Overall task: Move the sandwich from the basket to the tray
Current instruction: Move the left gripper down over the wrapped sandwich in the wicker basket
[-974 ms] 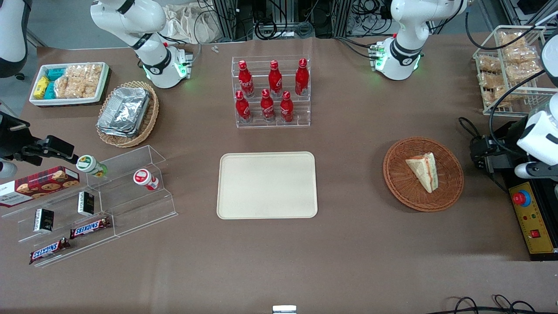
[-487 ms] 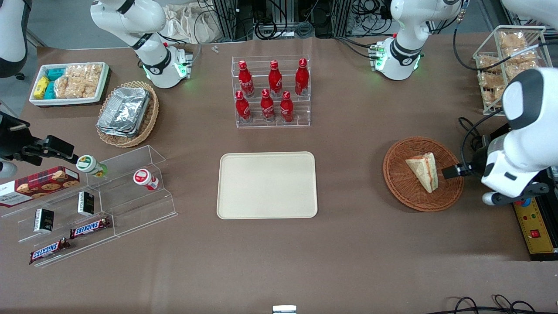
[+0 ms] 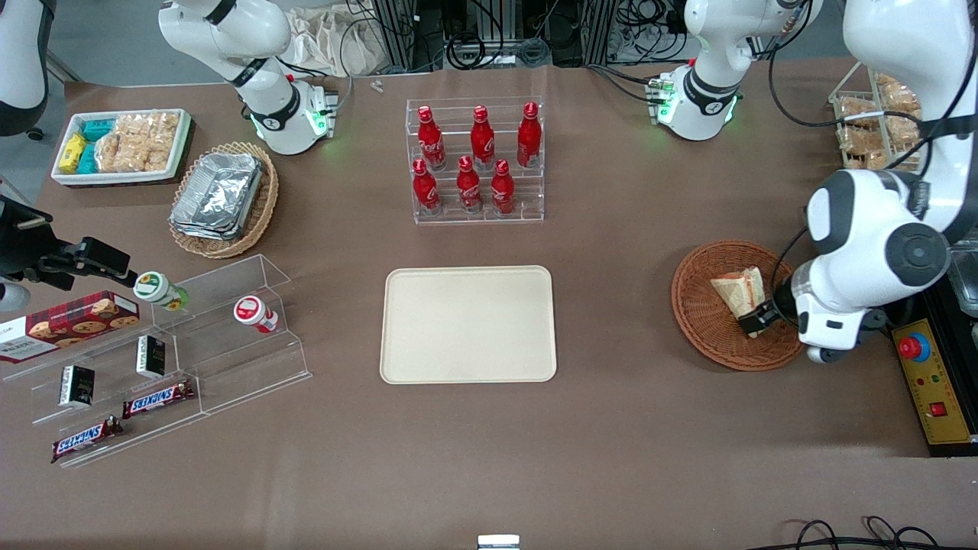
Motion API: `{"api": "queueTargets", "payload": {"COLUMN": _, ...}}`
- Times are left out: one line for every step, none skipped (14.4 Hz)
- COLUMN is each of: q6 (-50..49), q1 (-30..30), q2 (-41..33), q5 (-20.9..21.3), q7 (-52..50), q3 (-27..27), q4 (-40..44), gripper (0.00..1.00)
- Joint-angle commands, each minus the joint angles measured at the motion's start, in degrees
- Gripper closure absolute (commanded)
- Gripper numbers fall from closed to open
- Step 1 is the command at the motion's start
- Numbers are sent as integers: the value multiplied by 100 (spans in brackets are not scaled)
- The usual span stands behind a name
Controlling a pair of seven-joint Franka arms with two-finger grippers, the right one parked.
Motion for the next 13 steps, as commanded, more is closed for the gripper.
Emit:
{"api": "queueTargets", "payload": {"q6": 666, "q1": -26, "q2": -445, "q5": 59, "q7": -169, "q3": 55, "q4": -1008, "gripper": 0}}
{"api": "queueTargets", "payload": {"q6": 711, "q1": -26, "q2": -445, "q5": 59, "q7": -178, "q3": 55, "q4": -1114, "gripper": 0}}
{"api": "queueTargets", "payload": {"q6": 711, "q1": -17, "q2": -445, "q5": 59, "q7": -169, "q3": 64, "q4": -1185, "gripper": 0}}
{"api": "queueTargets", "payload": {"q6": 711, "q1": 0, "q2": -454, "q5": 59, "q7": -169, "q3": 73, "q4": -1238, "gripper": 0}}
{"api": "queueTargets", "payload": {"q6": 711, "q1": 9, "q2": -471, "q5": 59, "q7": -169, "q3": 73, "q4": -1273, "gripper": 0}}
{"api": "queueTargets", "payload": {"q6": 711, "q1": 18, "q2": -463, "q5": 59, "q7": -169, "q3": 73, "q4": -1282, "gripper": 0}}
{"api": "queueTargets", "payload": {"q6": 711, "q1": 18, "q2": -454, "q5": 68, "q7": -169, "q3": 73, "q4": -1300, "gripper": 0}}
{"api": "queueTargets", "payload": {"q6": 711, "q1": 18, "q2": -445, "q5": 94, "q7": -169, "q3": 73, "q4": -1309, "gripper": 0}}
{"api": "queueTargets", "payload": {"q6": 703, "q1": 18, "q2": -445, "q5": 138, "q7": -169, "q3": 73, "q4": -1326, "gripper": 0}}
{"api": "queueTargets", "payload": {"q6": 703, "q1": 18, "q2": -445, "q5": 147, "q7": -169, "q3": 73, "q4": -1352, "gripper": 0}}
{"api": "queueTargets", "payload": {"q6": 703, "q1": 18, "q2": -436, "q5": 164, "q7": -160, "q3": 82, "q4": -1387, "gripper": 0}}
{"api": "queueTargets", "payload": {"q6": 703, "q1": 27, "q2": -428, "q5": 243, "q7": -169, "q3": 82, "q4": -1397, "gripper": 0}}
{"api": "queueTargets", "payload": {"q6": 703, "q1": 27, "q2": -410, "q5": 287, "q7": -169, "q3": 82, "q4": -1423, "gripper": 0}}
